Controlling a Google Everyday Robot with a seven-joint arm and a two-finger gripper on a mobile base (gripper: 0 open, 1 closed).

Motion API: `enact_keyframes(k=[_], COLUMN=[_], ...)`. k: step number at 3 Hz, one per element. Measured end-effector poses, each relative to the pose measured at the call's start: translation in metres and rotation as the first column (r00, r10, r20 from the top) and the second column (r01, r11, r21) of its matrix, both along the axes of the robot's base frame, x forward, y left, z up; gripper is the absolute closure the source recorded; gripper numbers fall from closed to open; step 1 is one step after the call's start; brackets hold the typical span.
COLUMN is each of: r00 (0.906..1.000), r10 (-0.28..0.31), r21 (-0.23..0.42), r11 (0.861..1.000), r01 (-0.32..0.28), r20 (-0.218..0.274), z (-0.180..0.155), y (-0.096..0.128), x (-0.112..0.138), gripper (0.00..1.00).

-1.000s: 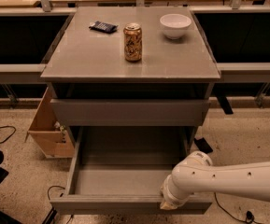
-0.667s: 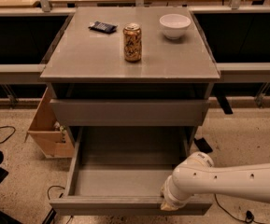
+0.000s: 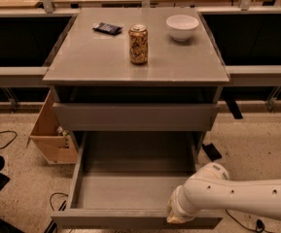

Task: Open middle drawer

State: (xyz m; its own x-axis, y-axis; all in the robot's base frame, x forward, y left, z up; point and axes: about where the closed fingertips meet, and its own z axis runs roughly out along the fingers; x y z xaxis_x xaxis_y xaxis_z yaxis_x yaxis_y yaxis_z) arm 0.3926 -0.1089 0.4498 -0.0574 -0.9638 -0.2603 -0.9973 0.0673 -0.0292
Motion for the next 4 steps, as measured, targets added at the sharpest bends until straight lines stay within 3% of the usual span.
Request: enact_keyframes(k=[2,3,4], r00=[0.9984,0.9934,0.9865], r10=[0.040,0.091,0.137], r21=[0.024,0.018,0.008], r11=[0.999,0.996,0.990], r01=[-0.041,-0.093,-0.138], r20=[0.039,0.069,0.091], z=[0.014,0.029,0.034], y=[0.004,0.001,-0.003], x=[-0.021,-0.038,-0.041], gripper=[1.00,0.84,0.61])
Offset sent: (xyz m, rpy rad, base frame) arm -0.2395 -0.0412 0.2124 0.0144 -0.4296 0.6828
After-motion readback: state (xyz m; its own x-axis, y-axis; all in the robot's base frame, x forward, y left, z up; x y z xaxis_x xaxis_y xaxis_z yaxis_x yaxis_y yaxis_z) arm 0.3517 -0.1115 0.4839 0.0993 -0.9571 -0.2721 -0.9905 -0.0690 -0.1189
